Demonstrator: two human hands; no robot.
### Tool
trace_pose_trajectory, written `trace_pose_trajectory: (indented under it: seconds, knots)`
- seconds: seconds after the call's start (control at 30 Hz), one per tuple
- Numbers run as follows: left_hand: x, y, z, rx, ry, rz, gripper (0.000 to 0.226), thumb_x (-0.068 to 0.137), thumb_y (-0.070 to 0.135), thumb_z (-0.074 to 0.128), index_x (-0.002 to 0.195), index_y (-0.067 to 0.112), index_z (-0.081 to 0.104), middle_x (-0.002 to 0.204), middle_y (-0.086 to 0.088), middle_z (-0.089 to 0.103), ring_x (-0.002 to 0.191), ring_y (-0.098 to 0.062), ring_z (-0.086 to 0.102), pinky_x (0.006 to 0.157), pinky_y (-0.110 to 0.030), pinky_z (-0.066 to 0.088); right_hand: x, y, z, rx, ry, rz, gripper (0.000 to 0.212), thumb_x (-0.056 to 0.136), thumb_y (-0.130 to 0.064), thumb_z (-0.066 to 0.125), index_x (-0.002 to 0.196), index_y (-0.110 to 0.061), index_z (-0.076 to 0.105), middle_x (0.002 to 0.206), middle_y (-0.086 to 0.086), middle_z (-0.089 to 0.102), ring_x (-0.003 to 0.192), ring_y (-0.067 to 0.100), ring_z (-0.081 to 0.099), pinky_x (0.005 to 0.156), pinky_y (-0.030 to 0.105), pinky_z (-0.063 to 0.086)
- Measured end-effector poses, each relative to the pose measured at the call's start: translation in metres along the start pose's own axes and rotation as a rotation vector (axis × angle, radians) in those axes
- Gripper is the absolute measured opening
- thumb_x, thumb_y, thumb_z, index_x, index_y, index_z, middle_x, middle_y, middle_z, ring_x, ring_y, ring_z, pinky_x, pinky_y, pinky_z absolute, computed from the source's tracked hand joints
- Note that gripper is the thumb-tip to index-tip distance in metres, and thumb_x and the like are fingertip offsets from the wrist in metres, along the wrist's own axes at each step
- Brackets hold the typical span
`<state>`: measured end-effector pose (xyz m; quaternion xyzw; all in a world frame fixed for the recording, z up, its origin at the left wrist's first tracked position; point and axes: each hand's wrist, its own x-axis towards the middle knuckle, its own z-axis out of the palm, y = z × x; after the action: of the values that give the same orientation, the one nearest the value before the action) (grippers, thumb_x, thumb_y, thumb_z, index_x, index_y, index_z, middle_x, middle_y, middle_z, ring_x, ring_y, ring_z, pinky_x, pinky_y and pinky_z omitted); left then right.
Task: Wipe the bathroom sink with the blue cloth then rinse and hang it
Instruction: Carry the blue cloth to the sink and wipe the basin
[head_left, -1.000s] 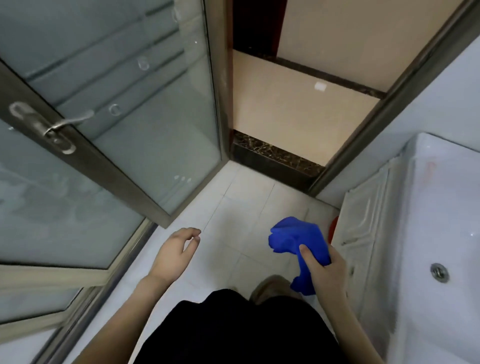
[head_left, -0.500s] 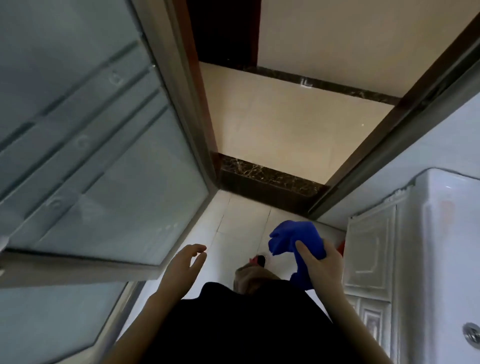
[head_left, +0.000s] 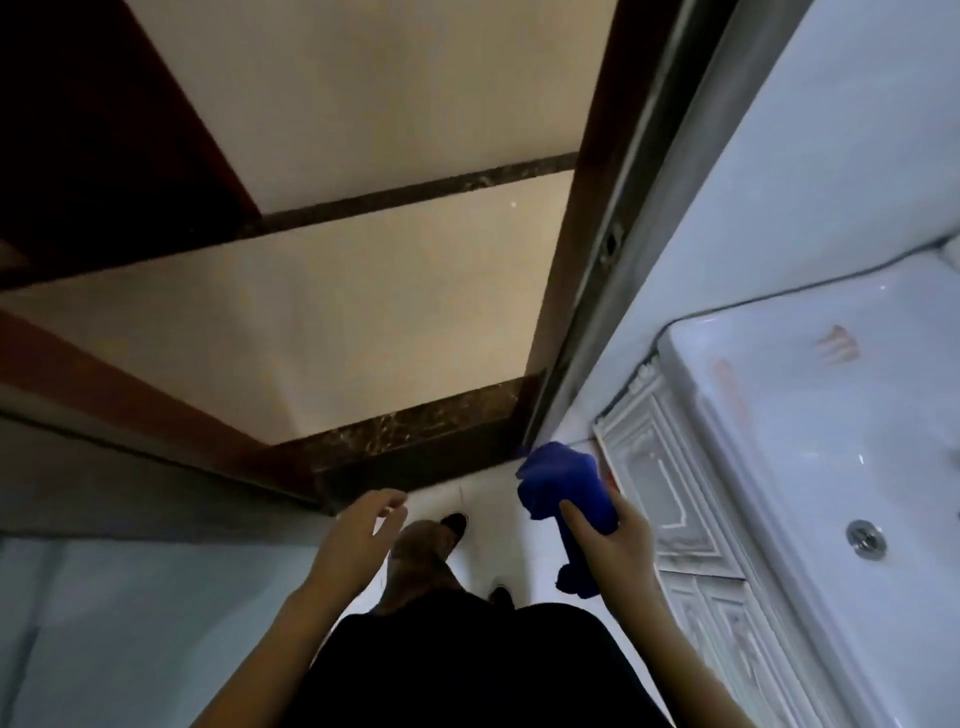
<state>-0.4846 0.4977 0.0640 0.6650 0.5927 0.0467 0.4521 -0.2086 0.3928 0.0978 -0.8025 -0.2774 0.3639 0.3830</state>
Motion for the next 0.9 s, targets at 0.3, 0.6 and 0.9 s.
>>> trace_pose_trajectory:
  seconds: [0.3,0.6,0.9]
  knots:
    - [0.145,0.081,-0.016,0.317,-0.457,0.373,0.032,0.102,0.035,0.046,0.131,0.024,0.055,0.123,0.007,0.057,0.115,-0.011,0.056,0.092,-0.027,0.045,-0.009,-0.004,0.012,0.251,0.496,0.363,0.019,0.071,-0.04,0.075,0.077,-0.026,0.064,0.06,-0.001,0.063,0.056,0.03,0.066,0.05,0.034,0.051]
    - [0.188,0.188,0.069,0.372,-0.738,0.71,0.019,0.097,0.021,0.058,0.115,0.02,0.065,0.105,0.01,0.064,0.099,0.003,0.059,0.091,-0.025,0.05,-0.039,-0.007,-0.027,0.426,0.932,0.463,0.011,0.08,-0.021,0.074,0.079,-0.015,0.065,0.058,0.0,0.06,0.047,0.019,0.061,0.044,0.028,0.047]
    - [0.167,0.272,0.187,0.475,-0.909,0.777,0.018,0.097,0.029,0.056,0.114,0.029,0.062,0.111,0.005,0.066,0.102,-0.002,0.061,0.097,-0.028,0.05,-0.033,0.049,-0.131,0.47,1.05,0.507,0.011,0.077,-0.022,0.075,0.078,-0.018,0.065,0.064,-0.001,0.065,0.057,0.02,0.061,0.052,0.029,0.05]
